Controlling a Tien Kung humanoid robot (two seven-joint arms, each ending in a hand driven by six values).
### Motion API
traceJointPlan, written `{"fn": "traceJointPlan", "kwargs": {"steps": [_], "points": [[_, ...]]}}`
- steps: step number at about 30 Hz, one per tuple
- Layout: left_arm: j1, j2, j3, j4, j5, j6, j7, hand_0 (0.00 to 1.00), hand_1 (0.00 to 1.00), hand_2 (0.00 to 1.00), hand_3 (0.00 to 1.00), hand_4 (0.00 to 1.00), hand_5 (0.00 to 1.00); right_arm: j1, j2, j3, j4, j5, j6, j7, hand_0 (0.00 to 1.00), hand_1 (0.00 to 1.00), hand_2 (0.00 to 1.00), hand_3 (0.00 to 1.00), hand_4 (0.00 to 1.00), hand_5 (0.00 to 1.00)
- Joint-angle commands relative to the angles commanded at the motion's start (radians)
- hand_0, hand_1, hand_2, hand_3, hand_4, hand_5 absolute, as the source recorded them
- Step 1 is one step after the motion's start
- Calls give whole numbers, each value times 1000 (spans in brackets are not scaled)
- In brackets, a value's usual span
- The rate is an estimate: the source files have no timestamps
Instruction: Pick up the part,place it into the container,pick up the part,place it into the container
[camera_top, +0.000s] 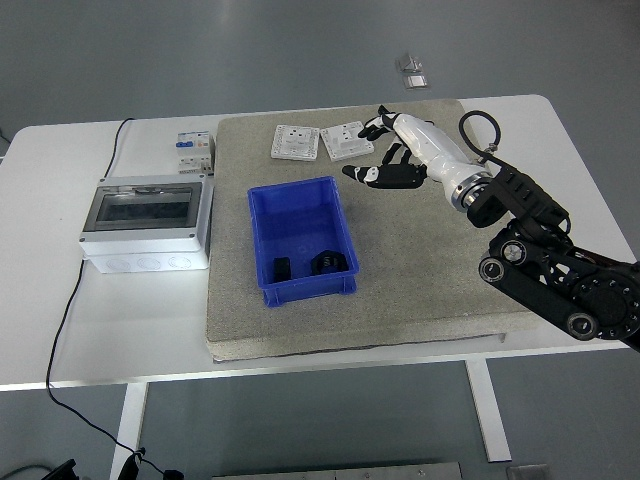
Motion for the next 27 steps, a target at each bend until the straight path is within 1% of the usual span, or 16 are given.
{"fn": "traceJointPlan", "kwargs": {"steps": [1,4,5,10,11,12,14,16,17,18,20,21,22,23,25,27], "points": [[0,-2,15,1,-13,8,-7,676,744,737,822,972,998,-32,-7,29,5,54,-27,39,454,504,706,701,869,503],[1,-6,53,3,-48,27,-24,676,744,737,822,972,998,-98,-14,87,21,146,-40,107,454,504,706,701,869,503],[1,-7,62,4,-54,32,-28,670,740,738,829,951,998,-122,-14,108,26,175,-38,129,507,526,706,697,863,497],[-3,-14,90,5,-64,65,-42,670,740,738,829,951,998,-246,-5,220,48,331,-4,248,507,526,706,697,863,497],[-4,-14,96,5,-60,74,-42,661,733,735,821,843,985,-267,-3,239,52,367,8,272,496,483,667,644,841,462],[-6,-13,106,6,-55,85,-44,661,733,735,821,843,985,-288,-1,261,58,409,20,299,496,483,667,644,841,462],[-9,-11,122,7,-44,99,-49,661,733,735,821,843,985,-310,1,292,69,460,35,334,496,483,667,644,841,462],[-13,-7,144,8,-16,113,-61,661,733,735,821,843,985,-314,3,331,89,532,50,377,496,483,667,644,841,462],[-15,-5,155,9,-6,118,-68,636,713,719,783,728,779,-312,4,349,98,563,56,397,474,436,626,612,834,446],[-17,-2,165,10,2,121,-73,636,713,719,783,728,779,-310,5,364,104,596,59,413,474,436,626,612,834,446],[-19,1,178,11,11,127,-80,636,713,719,783,728,779,-306,6,380,109,654,59,427,474,436,626,612,834,446],[-20,3,183,12,14,131,-83,636,713,719,783,728,779,-305,6,383,108,678,51,424,474,436,626,612,834,446],[-20,4,188,12,16,134,-86,636,713,719,783,728,779,-306,6,381,102,697,33,411,474,436,626,612,834,446],[-20,5,191,13,17,137,-88,641,728,759,719,711,707,-309,7,376,95,706,15,399,464,421,608,612,737,340],[-20,8,200,13,17,139,-91,641,728,759,719,711,707,-320,11,367,77,724,-10,383,464,421,608,612,737,340],[-20,13,214,14,8,137,-97,641,728,759,719,711,707,-341,20,362,62,737,-18,377,464,421,608,612,737,340]]}}
